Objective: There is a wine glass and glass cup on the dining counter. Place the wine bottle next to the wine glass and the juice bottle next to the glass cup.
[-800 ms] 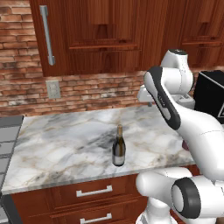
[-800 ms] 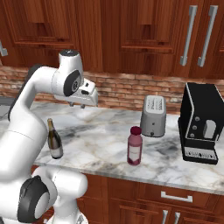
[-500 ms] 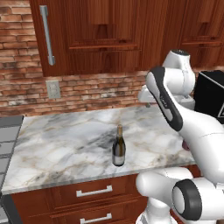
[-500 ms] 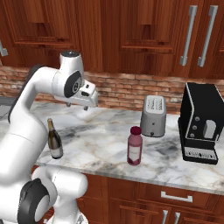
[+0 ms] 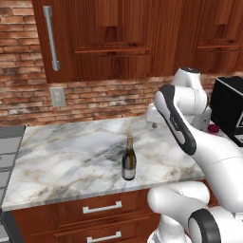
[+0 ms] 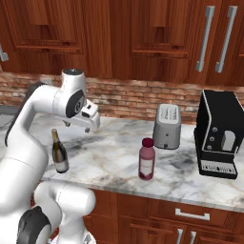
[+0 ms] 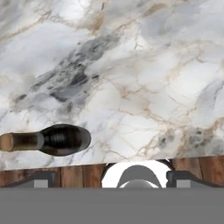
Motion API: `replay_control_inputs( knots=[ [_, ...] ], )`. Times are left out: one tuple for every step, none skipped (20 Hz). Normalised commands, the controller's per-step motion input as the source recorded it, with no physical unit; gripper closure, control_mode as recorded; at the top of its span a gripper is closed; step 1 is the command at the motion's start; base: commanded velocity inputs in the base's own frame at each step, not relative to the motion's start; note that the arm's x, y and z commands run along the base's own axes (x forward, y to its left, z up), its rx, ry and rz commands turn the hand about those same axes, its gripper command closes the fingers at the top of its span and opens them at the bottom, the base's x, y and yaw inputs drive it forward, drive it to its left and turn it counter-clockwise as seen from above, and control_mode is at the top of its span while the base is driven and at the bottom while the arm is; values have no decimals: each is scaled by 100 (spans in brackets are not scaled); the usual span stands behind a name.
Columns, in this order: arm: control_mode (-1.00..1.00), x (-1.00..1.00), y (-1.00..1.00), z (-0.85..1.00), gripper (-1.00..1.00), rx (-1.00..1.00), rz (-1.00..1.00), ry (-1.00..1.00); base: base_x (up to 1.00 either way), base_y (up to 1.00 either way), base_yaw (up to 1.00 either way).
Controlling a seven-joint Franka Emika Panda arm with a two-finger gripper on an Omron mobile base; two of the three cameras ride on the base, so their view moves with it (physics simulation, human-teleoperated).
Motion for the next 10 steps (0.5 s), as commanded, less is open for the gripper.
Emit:
replay_control_inputs(
  knots=[
    [-100, -30, 0, -26, -100, 27, 0, 1, 0, 0, 0],
    [-100, -16, 0, -44, -100, 34, -5, 8, 0, 0, 0],
    [-100, -12, 1, -32, -100, 37, -7, 13, 0, 0, 0],
    [-100, -16, 5, -38, -100, 39, -16, 20, 0, 0, 0],
    [-100, 0, 4, -24, -100, 40, -21, 36, 0, 0, 0],
    [-100, 0, 5, -29, -100, 38, -25, 44, 0, 0, 0],
    [-100, 0, 16, -39, -100, 33, -25, 45, 0, 0, 0],
    [-100, 3, 5, -31, -100, 33, -22, 41, 0, 0, 0],
    [-100, 5, 0, -31, -100, 33, -21, 40, 0, 0, 0],
    [-100, 5, 0, -32, -100, 33, -21, 42, 0, 0, 0]
  ],
)
